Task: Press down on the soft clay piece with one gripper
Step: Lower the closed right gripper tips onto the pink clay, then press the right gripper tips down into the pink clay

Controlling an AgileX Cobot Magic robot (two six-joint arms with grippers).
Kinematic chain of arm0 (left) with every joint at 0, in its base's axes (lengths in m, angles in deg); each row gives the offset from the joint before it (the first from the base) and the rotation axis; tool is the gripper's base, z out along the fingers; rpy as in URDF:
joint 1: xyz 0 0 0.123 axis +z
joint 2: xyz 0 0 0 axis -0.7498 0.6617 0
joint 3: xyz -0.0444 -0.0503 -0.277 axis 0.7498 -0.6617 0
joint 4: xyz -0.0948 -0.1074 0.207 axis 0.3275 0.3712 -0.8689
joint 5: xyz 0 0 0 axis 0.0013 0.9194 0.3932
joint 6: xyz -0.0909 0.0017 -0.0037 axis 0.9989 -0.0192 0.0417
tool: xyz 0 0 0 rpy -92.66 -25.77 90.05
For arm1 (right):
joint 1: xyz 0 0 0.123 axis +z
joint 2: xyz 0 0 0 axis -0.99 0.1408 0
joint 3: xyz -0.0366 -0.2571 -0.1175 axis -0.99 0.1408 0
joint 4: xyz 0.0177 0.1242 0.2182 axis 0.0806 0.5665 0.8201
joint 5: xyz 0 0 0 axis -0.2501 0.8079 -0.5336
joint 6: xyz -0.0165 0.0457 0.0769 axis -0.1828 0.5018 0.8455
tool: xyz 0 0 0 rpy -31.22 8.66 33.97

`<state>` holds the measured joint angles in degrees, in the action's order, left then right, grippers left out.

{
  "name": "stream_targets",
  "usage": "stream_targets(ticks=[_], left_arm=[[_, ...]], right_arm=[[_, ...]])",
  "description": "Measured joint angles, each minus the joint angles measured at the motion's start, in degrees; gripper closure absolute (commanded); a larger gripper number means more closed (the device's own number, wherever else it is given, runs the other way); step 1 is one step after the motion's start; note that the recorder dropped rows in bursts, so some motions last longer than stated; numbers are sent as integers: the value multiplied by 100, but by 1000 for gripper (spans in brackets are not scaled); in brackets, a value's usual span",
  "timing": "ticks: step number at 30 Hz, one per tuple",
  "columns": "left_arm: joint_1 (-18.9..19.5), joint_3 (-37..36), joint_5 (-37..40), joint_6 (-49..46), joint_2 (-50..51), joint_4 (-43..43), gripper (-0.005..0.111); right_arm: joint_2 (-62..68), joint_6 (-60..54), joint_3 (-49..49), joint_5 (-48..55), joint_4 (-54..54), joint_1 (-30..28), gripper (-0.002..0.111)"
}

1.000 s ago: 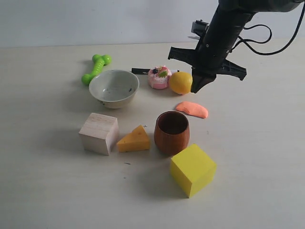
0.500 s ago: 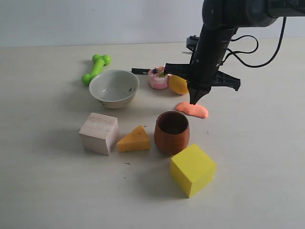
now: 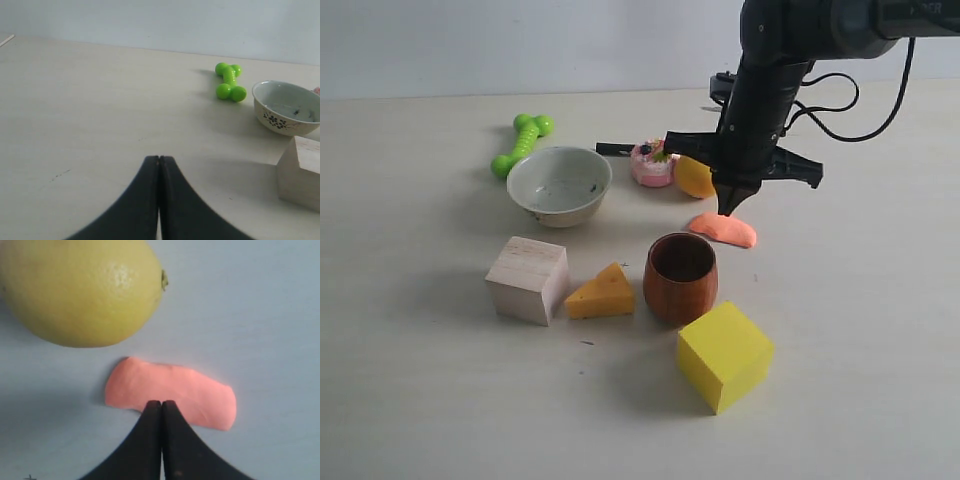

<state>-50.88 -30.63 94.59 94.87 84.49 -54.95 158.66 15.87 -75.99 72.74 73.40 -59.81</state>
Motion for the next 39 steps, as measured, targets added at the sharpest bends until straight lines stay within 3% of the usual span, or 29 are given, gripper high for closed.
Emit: stream_targets(ticks=[39], left_arm=[[0, 0, 0, 0, 0, 0, 107]], right_arm=[[529, -279, -163, 136, 0, 0, 108]])
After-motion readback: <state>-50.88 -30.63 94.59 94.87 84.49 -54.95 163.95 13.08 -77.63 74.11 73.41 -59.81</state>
